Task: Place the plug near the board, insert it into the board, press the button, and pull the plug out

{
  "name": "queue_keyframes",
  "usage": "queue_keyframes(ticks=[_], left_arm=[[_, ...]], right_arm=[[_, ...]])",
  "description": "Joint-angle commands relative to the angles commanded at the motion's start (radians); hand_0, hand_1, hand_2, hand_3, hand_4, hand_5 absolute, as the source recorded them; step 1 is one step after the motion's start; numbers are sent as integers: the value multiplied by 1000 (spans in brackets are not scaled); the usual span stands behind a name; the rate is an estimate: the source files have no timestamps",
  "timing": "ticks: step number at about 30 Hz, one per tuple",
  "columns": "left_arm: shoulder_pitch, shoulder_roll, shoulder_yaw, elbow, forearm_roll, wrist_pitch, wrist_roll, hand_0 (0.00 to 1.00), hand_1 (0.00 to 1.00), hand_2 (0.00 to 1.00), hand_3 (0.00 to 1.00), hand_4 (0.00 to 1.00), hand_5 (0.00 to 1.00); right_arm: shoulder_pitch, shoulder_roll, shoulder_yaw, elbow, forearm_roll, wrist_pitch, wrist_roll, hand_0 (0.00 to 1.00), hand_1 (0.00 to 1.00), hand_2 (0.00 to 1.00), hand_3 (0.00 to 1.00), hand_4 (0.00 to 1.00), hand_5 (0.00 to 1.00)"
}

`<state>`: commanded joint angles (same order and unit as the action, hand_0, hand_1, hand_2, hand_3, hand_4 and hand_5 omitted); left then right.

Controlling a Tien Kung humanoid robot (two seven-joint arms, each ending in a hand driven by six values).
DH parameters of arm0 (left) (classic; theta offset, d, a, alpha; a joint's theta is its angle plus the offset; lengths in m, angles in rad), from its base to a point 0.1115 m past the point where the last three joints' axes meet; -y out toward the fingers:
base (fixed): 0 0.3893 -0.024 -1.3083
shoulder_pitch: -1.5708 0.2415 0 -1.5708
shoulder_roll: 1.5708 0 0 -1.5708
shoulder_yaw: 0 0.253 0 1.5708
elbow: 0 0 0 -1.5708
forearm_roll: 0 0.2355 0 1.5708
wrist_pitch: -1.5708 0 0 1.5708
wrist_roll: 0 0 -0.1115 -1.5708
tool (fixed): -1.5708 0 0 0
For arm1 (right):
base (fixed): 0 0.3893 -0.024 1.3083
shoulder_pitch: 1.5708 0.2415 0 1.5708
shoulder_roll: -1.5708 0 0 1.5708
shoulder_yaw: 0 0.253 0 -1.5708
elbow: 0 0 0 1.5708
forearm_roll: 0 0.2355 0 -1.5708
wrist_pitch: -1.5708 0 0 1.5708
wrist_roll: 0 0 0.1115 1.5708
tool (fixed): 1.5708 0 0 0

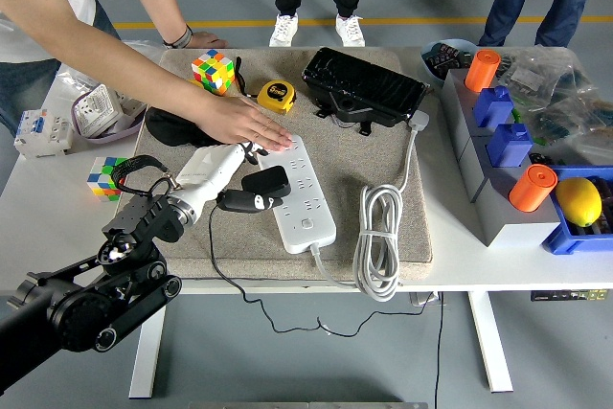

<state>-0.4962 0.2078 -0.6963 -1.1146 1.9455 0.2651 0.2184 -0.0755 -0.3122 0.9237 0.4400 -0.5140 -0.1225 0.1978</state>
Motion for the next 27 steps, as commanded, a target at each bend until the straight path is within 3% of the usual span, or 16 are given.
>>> queue_keyframes(ticks=[2, 7, 8, 19, 20, 25, 26, 27], left_arm=[[1, 0, 2, 1, -1, 4, -3, 510, 564, 581, 685, 900, 500], [-5, -2, 10, 9, -13, 9, -5, 510, 564, 581, 685, 900, 500], [-6, -4, 11, 11, -16, 11, -6, 453, 526, 552, 630, 863, 510], [-22, -20, 28, 37, -24, 30, -4, 430, 513, 532, 598, 860, 507], [-23, -21, 30, 38, -24, 32, -4, 381, 484, 506, 567, 849, 457], [-27, -25, 36, 45, -22, 52, -19, 381, 484, 506, 567, 849, 457], [-29, -25, 37, 45, -18, 55, -22, 316, 443, 489, 542, 770, 184], [-29, -25, 38, 46, -17, 58, -25, 316, 443, 489, 542, 770, 184]], right_arm=[[-1, 0, 0, 2, -2, 0, 0, 608, 609, 560, 544, 726, 217], [0, 0, 3, 4, -3, 0, 0, 608, 609, 560, 544, 726, 217], [1, 0, 3, 3, -3, 0, 0, 608, 609, 559, 543, 725, 217], [0, 1, 4, 4, -5, -1, -1, 608, 609, 559, 543, 725, 217], [0, 1, 4, 4, -5, -1, -1, 610, 609, 559, 543, 725, 217], [2, 2, 6, 4, -6, -1, -1, 610, 609, 559, 543, 725, 217], [2, 2, 6, 4, -6, -1, -1, 608, 609, 558, 543, 724, 217], [2, 2, 6, 4, -6, -1, -1, 608, 609, 558, 543, 724, 217]])
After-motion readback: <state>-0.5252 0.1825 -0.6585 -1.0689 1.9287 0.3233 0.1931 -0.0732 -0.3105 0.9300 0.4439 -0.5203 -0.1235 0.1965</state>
